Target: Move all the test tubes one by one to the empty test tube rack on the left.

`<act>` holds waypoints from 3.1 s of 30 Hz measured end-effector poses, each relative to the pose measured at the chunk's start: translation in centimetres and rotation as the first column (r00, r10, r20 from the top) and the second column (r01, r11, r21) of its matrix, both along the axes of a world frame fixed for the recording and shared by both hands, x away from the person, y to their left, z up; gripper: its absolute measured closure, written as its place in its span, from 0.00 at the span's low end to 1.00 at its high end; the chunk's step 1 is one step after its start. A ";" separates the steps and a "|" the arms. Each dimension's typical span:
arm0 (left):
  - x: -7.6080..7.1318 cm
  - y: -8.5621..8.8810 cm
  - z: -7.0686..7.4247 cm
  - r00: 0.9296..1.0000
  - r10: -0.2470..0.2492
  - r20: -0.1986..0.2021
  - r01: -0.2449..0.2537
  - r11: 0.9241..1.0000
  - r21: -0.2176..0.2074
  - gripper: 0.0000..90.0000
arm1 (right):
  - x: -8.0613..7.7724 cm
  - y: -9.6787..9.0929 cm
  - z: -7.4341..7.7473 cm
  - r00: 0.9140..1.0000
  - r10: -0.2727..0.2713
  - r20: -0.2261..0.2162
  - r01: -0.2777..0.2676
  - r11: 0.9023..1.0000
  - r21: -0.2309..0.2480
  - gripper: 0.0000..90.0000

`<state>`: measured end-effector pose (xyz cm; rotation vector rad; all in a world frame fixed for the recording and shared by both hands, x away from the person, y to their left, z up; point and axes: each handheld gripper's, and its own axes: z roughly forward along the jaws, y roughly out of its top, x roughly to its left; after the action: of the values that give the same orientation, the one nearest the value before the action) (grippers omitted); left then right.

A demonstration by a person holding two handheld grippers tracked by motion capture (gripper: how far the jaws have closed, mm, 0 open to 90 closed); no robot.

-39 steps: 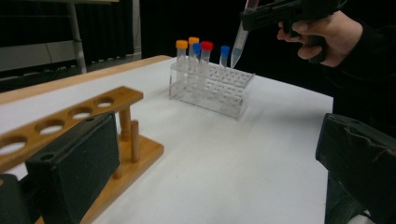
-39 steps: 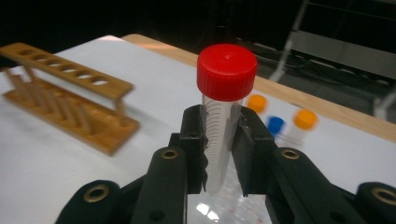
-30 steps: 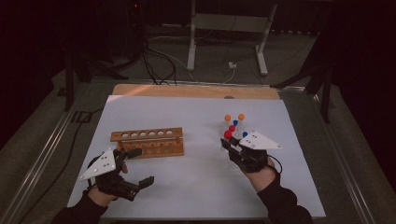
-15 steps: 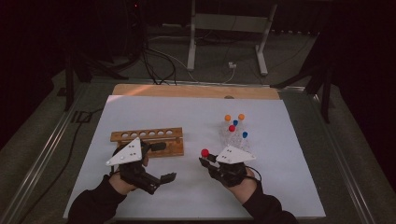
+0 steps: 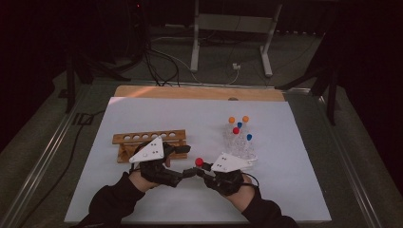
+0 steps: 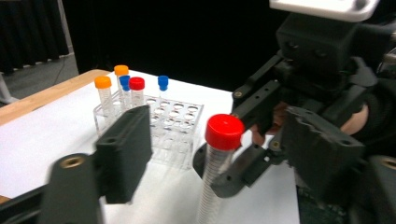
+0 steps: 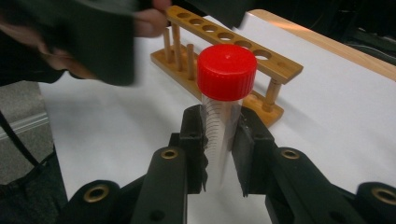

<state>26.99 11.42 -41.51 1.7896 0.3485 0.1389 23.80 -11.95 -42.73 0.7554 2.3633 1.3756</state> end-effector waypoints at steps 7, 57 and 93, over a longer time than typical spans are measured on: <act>0.0 -0.7 -0.1 1.000 -0.022 0.015 0.021 1.000 0.018 0.49 | -0.1 0.3 0.1 1.000 0.012 -0.003 -0.012 1.000 0.000 0.83; 5.5 4.7 3.8 0.972 0.227 0.064 -0.227 0.974 -0.015 0.79 | 1.2 -3.4 1.1 0.999 -0.027 0.036 0.021 0.987 0.160 0.01; 9.3 4.2 -1.5 0.901 0.433 0.021 -0.434 0.899 0.060 0.79 | 0.7 -3.5 0.3 0.999 -0.004 0.052 -0.003 0.990 0.141 0.02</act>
<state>36.26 15.67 -43.03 1.7481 0.7440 0.4768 24.46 -15.42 -42.46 0.7477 2.2444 1.5563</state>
